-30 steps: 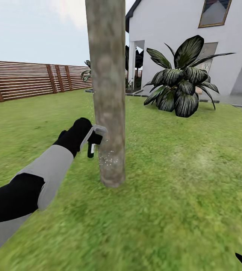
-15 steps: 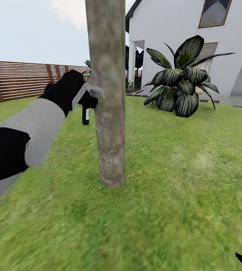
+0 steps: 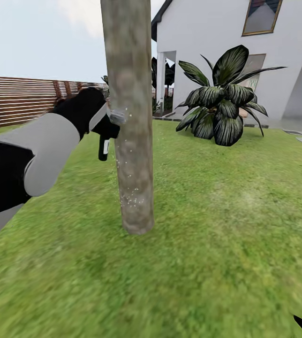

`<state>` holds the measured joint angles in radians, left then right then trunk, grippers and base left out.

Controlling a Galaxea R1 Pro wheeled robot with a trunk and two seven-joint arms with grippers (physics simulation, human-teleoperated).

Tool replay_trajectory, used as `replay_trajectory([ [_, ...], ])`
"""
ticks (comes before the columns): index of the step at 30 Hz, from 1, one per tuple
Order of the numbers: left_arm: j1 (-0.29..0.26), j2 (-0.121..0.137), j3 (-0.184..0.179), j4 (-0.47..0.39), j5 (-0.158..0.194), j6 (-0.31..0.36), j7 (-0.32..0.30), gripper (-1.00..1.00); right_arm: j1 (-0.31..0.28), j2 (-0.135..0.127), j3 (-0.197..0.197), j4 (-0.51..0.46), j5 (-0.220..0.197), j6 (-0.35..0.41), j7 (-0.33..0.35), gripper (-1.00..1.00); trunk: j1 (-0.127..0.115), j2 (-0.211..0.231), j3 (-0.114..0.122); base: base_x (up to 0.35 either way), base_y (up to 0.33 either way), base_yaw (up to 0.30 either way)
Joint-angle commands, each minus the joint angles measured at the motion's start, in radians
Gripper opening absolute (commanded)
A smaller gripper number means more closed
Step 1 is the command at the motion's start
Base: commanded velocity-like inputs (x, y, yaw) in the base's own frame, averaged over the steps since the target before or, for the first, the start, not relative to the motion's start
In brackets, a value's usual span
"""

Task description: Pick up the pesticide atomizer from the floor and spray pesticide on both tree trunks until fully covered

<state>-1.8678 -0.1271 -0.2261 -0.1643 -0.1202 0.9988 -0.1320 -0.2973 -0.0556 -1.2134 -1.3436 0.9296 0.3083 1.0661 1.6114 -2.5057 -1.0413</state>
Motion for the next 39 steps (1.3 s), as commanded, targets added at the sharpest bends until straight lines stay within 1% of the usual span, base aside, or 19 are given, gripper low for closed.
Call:
replay_trajectory([
  [1,0.0,0.0,-0.001,0.021,-0.001,-0.001,0.0,-1.0,0.0,0.0,0.0,0.0,0.0,0.0,0.0,1.0,0.0,0.0,0.0,0.0,0.0,0.0],
  [4,0.008,-0.001,-0.001,0.058,-0.001,-0.004,0.0,-1.0,0.0,0.0,0.0,0.001,0.0,0.0,0.0,1.0,0.0,0.0,0.0,0.0,0.0,0.0],
  [5,0.013,-0.001,-0.001,0.089,-0.002,-0.008,-0.002,-1.0,0.0,0.0,0.0,0.0,0.0,0.0,0.0,1.0,0.0,0.0,0.0,0.0,0.0,0.0],
  [6,0.022,-0.001,0.0,0.113,-0.002,-0.014,-0.003,-1.0,0.0,0.0,0.0,0.0,0.0,0.0,0.0,1.0,0.0,0.0,0.0,0.0,0.0,0.0],
  [8,0.048,-0.001,0.0,0.13,-0.002,-0.019,-0.004,-1.0,0.0,0.0,0.0,0.0,0.0,0.0,0.0,1.0,0.0,0.0,0.0,0.0,0.0,0.0],
  [9,0.067,-0.001,0.0,0.134,-0.002,-0.021,-0.005,-1.0,0.0,0.0,0.0,0.0,0.0,0.0,0.0,1.0,0.0,0.0,0.0,0.0,0.0,0.0],
  [10,0.106,0.0,0.001,0.139,-0.003,-0.034,-0.006,-1.0,0.0,0.0,0.0,0.0,0.0,0.0,0.0,1.0,0.0,0.0,0.0,0.0,0.0,0.0],
  [14,0.184,0.0,0.001,0.141,-0.001,-0.084,-0.006,-1.0,0.0,0.0,0.0,0.0,0.0,0.0,0.0,1.0,0.0,0.0,0.0,0.0,0.0,0.0],
  [15,0.221,0.0,0.002,0.141,-0.001,-0.103,-0.006,-1.0,0.0,0.0,0.0,0.0,0.0,0.0,0.0,1.0,0.0,0.0,0.0,0.0,0.0,0.0],
  [17,0.268,0.0,0.002,0.141,-0.001,-0.13,-0.006,-1.0,0.0,0.0,0.0,0.0,0.0,0.0,0.0,1.0,0.0,0.0,0.0,0.0,0.0,0.0],
  [19,0.301,0.0,0.002,0.141,-0.001,-0.148,-0.005,-1.0,0.0,0.0,0.0,0.0,0.0,0.0,0.0,1.0,0.0,0.0,0.0,0.0,0.0,0.0],
  [21,0.348,0.0,0.002,0.141,-0.001,-0.172,-0.005,-1.0,0.0,0.0,0.0,0.0,0.0,0.0,0.0,1.0,0.0,0.0,0.0,0.0,0.0,0.0],
  [26,0.428,0.0,0.002,0.141,-0.001,-0.226,-0.004,-1.0,0.0,0.0,0.0,0.0,0.0,0.0,0.001,1.0,0.0,0.0,0.0,0.0,0.0,0.0],
  [29,0.445,0.0,0.002,0.141,-0.001,-0.238,-0.004,-1.0,0.0,0.0,0.0,0.0,0.0,0.0,0.001,1.0,0.0,0.0,0.0,0.0,0.0,0.0],
  [36,0.452,0.001,0.005,0.142,0.005,-0.254,-0.005,-1.0,0.0,0.0,0.0,0.0,0.0,0.0,0.001,1.0,0.0,0.0,0.0,0.0,0.0,0.012],
  [39,0.477,0.004,0.007,0.142,0.006,-0.263,-0.005,-1.0,0.0,0.0,-0.001,0.0,0.0,0.0,0.001,1.0,0.0,0.0,0.0,-0.005,-0.032,0.189],
])
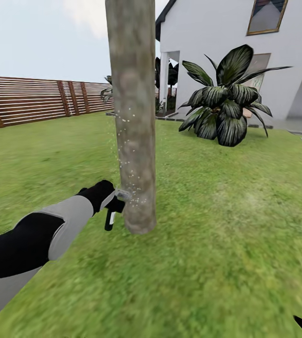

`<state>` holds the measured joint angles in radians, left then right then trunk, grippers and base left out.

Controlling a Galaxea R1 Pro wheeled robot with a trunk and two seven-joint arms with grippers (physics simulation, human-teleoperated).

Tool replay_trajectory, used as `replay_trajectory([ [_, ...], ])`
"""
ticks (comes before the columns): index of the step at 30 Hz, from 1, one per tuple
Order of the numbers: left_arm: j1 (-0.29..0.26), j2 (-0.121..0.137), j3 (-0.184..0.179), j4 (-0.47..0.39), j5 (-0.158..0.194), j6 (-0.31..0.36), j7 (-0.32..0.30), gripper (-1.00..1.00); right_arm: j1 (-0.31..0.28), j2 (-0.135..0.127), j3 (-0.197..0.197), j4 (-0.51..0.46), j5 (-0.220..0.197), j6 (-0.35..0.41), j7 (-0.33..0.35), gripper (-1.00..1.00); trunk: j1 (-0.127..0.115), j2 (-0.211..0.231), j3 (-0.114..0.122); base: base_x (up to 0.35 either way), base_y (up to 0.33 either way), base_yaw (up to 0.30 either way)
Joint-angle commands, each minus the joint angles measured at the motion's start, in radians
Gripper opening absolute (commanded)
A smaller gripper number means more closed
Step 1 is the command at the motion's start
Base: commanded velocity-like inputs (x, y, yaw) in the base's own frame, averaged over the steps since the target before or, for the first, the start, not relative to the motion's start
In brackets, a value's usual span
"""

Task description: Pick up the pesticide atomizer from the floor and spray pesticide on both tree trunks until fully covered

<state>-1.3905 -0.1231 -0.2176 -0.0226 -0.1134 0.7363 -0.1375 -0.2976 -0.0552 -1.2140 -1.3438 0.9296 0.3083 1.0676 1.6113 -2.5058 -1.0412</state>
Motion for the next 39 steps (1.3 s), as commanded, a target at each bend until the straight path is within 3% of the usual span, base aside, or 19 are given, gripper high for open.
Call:
replay_trajectory([
  [1,0.017,0.0,-0.002,0.0,0.013,-0.028,0.002,-1.0,0.0,0.0,0.0,0.0,0.0,0.0,-0.001,1.0,0.0,0.0,0.0,-0.045,-0.214,0.242],
  [5,0.069,0.0,-0.002,0.0,0.12,-0.125,0.002,-1.0,0.001,0.0,0.0,0.0,0.0,0.0,-0.001,1.0,0.0,0.0,0.0,-0.011,-0.298,0.254],
  [6,0.103,-0.001,-0.003,0.0,0.162,-0.2,0.002,-1.0,0.0,0.0,0.0,0.0,0.0,0.0,-0.001,1.0,0.0,0.0,0.0,-0.001,-0.32,0.257],
  [7,0.121,-0.001,-0.003,0.0,0.17,-0.22,0.002,-1.0,0.0,0.0,0.0,0.0,0.0,0.0,-0.001,1.0,0.0,0.0,0.0,-0.001,-0.321,0.257],
  [13,0.192,-0.004,-0.003,-0.002,0.178,-0.322,0.004,-1.0,0.0,0.001,0.001,0.0,0.0,0.0,0.001,1.0,0.0,0.0,0.0,0.064,-0.322,0.067],
  [39,0.197,-0.024,-0.003,0.0,0.179,-0.328,0.002,-1.0,0.0,0.008,0.004,0.0,0.002,0.0,0.0,1.0,0.0,0.0,0.0,0.091,-0.326,0.221],
])
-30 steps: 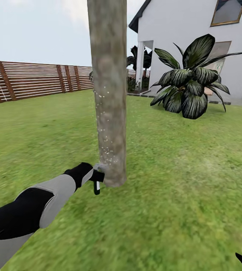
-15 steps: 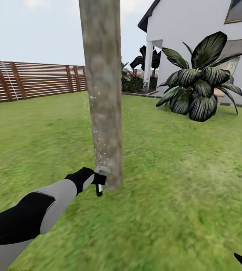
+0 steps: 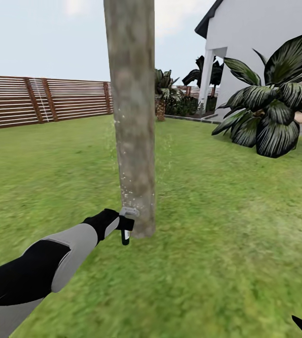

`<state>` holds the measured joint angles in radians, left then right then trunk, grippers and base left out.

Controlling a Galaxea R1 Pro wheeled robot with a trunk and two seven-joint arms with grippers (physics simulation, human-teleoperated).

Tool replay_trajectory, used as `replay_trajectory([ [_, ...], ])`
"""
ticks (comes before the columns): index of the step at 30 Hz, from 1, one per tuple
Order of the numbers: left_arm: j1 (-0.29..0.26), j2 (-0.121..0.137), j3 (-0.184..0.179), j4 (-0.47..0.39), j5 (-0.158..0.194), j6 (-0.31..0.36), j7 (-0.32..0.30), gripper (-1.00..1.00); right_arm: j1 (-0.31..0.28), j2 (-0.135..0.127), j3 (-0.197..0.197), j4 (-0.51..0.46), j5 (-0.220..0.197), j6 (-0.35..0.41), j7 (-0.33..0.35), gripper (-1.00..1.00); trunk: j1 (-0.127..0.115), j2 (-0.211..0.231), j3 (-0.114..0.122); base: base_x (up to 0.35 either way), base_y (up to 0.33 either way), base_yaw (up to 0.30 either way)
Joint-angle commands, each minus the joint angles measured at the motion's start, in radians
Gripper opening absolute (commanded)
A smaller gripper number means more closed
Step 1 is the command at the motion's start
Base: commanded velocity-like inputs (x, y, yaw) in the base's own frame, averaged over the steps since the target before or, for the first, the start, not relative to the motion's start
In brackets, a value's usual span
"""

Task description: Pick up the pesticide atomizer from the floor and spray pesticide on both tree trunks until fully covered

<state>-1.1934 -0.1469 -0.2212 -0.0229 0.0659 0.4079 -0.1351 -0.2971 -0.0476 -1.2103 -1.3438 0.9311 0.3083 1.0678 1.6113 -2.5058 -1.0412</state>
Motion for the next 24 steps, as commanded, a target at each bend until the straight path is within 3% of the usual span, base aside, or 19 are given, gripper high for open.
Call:
replay_trajectory([
  [1,0.0,0.0,0.0,0.0,0.0,0.0,0.0,-1.0,0.0,0.0,0.0,0.0,0.0,0.0,0.0,1.0,0.0,0.0,0.0,0.0,-0.331,0.251],
  [15,0.0,0.0,0.0,0.0,0.0,0.0,0.001,-1.0,0.0,0.0,0.0,0.0,0.0,0.0,0.001,1.0,0.0,0.0,0.0,0.034,-0.337,0.247],
  [24,0.0,0.0,0.0,0.0,0.0,0.0,0.002,-1.0,0.0,0.0,0.0,0.0,0.0,0.0,0.0,1.0,0.0,0.0,0.0,0.025,-0.341,0.168],
])
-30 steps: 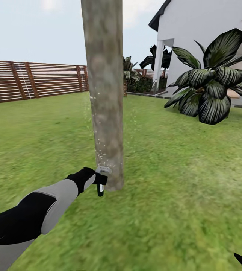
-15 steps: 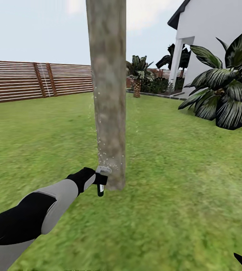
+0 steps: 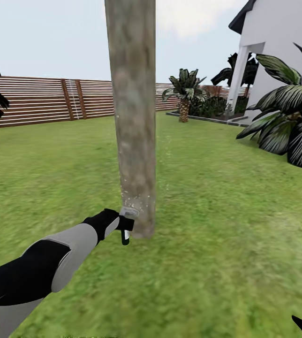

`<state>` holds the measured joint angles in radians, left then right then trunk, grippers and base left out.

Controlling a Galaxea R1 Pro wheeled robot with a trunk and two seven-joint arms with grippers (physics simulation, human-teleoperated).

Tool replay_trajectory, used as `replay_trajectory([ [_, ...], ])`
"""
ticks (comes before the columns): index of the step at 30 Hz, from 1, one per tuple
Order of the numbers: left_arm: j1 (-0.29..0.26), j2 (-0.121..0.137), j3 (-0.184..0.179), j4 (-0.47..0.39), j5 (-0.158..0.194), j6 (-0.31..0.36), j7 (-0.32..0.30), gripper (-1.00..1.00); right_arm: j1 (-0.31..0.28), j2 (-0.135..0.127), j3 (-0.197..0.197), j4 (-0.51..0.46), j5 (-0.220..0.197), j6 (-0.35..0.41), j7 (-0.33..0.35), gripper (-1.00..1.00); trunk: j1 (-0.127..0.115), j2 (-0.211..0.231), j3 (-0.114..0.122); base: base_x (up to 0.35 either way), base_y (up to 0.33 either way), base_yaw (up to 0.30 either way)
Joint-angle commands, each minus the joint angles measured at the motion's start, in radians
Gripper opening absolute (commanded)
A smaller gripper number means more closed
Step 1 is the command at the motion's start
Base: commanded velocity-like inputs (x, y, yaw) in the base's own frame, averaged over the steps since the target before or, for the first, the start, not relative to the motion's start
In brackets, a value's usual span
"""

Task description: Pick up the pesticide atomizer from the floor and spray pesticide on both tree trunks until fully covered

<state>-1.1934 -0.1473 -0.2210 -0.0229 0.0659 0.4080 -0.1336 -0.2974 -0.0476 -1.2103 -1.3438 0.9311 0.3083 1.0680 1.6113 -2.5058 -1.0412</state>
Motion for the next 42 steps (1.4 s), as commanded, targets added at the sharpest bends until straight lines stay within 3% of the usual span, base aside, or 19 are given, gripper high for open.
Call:
replay_trajectory([
  [1,0.0,0.0,0.0,0.0,0.0,0.0,0.0,-1.0,0.0,0.0,0.0,0.0,0.0,0.0,0.0,1.0,0.0,0.0,0.0,0.0,-0.341,0.167],
  [7,0.0,0.003,0.001,-0.002,-0.001,0.0,0.002,-1.0,0.0,-0.001,0.0,0.0,0.0,0.0,0.0,1.0,0.0,0.0,0.0,0.0,-0.191,0.098],
  [9,-0.001,0.004,0.002,-0.044,-0.008,0.048,0.008,-1.0,0.0,-0.002,0.0,0.0,0.0,0.0,0.0,1.0,0.0,0.0,0.0,0.0,-0.006,0.003],
  [11,-0.001,0.005,0.002,-0.117,-0.011,0.156,0.009,-1.0,0.0,-0.002,0.0,0.0,0.0,0.0,-0.001,1.0,0.0,0.0,0.0,0.0,-0.002,0.001],
  [12,-0.001,0.006,0.0,-0.193,-0.014,0.244,0.009,-1.0,0.0,-0.002,-0.001,0.0,0.0,0.0,-0.001,1.0,0.0,0.0,0.0,0.0,0.0,0.0],
  [13,-0.002,0.005,-0.002,-0.322,-0.027,0.377,0.009,-1.0,0.0,-0.004,-0.001,0.0,0.0,0.0,-0.002,1.0,0.0,0.0,0.0,0.0,0.0,0.0],
  [14,-0.002,0.005,-0.003,-0.413,-0.053,0.468,0.009,-1.0,0.0,-0.005,-0.001,0.0,0.0,0.0,-0.002,1.0,0.0,0.0,0.0,0.0,0.0,0.0],
  [16,-0.003,0.004,-0.003,-0.475,-0.093,0.535,0.01,-1.0,0.0,-0.006,-0.002,0.0,0.0,0.0,-0.002,1.0,0.0,0.0,0.0,0.0,0.0,0.0],
  [18,-0.008,0.003,-0.002,-0.512,-0.161,0.573,0.011,-1.0,0.0,-0.007,-0.002,0.0,0.0,0.0,-0.002,1.0,0.0,0.0,0.0,0.0,0.0,0.0],
  [22,-0.014,0.003,-0.002,-0.521,-0.23,0.584,0.011,-1.0,0.0,-0.007,-0.002,0.0,0.0,0.0,-0.002,1.0,0.0,0.0,0.0,0.0,0.0,0.0],
  [23,-0.022,0.003,-0.001,-0.521,-0.289,0.585,0.011,-1.0,0.0,-0.008,-0.003,0.0,0.0,0.0,-0.002,1.0,0.0,0.0,0.0,0.0,0.0,0.0],
  [25,-0.052,0.003,-0.001,-0.521,-0.332,0.587,0.011,-1.0,0.0,-0.008,-0.003,0.0,0.0,0.0,-0.002,1.0,0.0,0.0,0.0,0.0,0.0,0.0],
  [28,-0.114,0.003,-0.001,-0.517,-0.346,0.589,0.011,-1.0,0.0,-0.008,-0.003,0.0,0.0,0.0,-0.002,1.0,0.0,0.0,0.0,0.0,0.0,0.0],
  [36,-0.258,0.003,0.0,-0.496,-0.346,0.595,0.009,-1.0,0.0,-0.008,-0.003,0.0,-0.001,0.0,-0.002,1.0,0.0,0.0,0.0,0.0,0.0,0.0],
  [42,-0.412,0.002,0.0,-0.398,-0.345,0.595,0.009,-1.0,0.0,-0.008,-0.003,0.001,-0.001,0.0,-0.002,1.0,0.0,0.0,0.0,0.0,0.0,0.0],
])
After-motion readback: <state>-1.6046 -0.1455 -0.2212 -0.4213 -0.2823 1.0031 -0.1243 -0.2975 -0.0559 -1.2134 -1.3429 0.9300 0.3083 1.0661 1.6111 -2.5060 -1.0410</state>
